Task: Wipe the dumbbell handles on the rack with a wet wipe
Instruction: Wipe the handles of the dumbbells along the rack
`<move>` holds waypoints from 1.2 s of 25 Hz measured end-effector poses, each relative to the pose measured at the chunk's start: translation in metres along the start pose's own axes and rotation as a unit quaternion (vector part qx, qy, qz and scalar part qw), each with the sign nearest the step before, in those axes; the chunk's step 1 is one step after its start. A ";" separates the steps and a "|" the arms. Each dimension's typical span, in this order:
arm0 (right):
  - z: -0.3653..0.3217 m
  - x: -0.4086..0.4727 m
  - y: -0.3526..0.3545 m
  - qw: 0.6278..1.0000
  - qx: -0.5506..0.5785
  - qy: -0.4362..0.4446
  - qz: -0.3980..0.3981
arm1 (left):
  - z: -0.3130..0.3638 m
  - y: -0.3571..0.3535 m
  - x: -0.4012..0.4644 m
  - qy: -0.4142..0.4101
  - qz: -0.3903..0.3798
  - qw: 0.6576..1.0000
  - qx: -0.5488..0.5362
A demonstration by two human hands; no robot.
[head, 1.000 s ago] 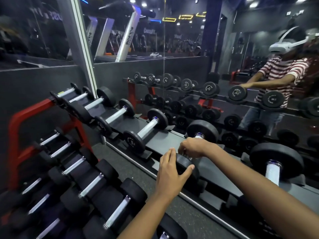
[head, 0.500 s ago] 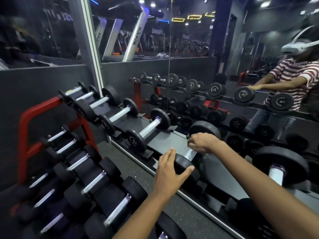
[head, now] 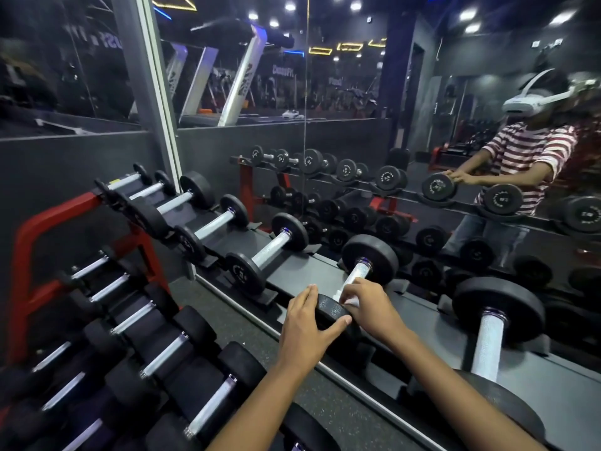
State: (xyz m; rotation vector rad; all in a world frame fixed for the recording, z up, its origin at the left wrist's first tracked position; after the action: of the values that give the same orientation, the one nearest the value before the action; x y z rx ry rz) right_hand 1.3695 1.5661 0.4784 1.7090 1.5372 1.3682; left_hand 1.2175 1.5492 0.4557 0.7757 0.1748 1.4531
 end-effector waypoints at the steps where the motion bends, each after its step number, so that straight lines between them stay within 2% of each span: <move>1: 0.002 -0.003 0.001 0.999 0.026 -0.029 0.012 | 0.000 0.000 0.000 -0.001 -0.001 1.000 0.001; 4: 0.008 -0.007 0.000 0.985 0.105 -0.132 0.042 | 0.000 0.000 0.001 -0.001 0.001 1.000 0.002; 8: 0.030 0.010 -0.004 0.939 0.157 -0.276 0.130 | 0.000 0.000 0.000 0.001 -0.004 1.000 0.001; 13: 0.053 0.029 -0.004 0.886 0.264 -0.334 0.180 | -0.001 -0.001 0.001 -0.004 -0.003 1.000 -0.011; 18: 0.044 0.019 -0.012 0.878 0.307 -0.346 0.127 | -0.002 -0.002 0.002 -0.005 0.004 1.000 0.004; 23: 0.024 0.002 -0.009 0.883 0.342 -0.320 -0.005 | -0.002 -0.002 0.001 -0.004 0.003 1.000 0.014; 26: 0.023 -0.002 -0.009 0.910 0.284 -0.299 -0.051 | -0.001 -0.003 0.001 -0.002 0.002 1.000 0.021; 28: 0.027 0.000 -0.005 0.929 0.218 -0.298 -0.025 | -0.002 -0.003 0.002 -0.005 0.002 1.000 0.025; 30: 0.032 0.005 0.000 0.919 0.197 -0.337 0.059 | -0.002 -0.003 0.001 -0.007 -0.001 0.999 0.032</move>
State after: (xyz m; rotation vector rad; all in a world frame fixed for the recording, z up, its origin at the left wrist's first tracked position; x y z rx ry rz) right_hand 1.3968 1.5788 0.4677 2.2263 1.3548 0.4131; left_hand 1.2191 1.5505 0.4531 0.8383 0.2118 1.4460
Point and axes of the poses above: each hand's wrist, its own x-axis towards the middle knuckle, its own y-axis out of the back of the hand, z = x × y, the point moved 2 cm from there along x, towards the middle knuckle, and after that the axes turned 6 degrees about y, right-handed, at the moved point
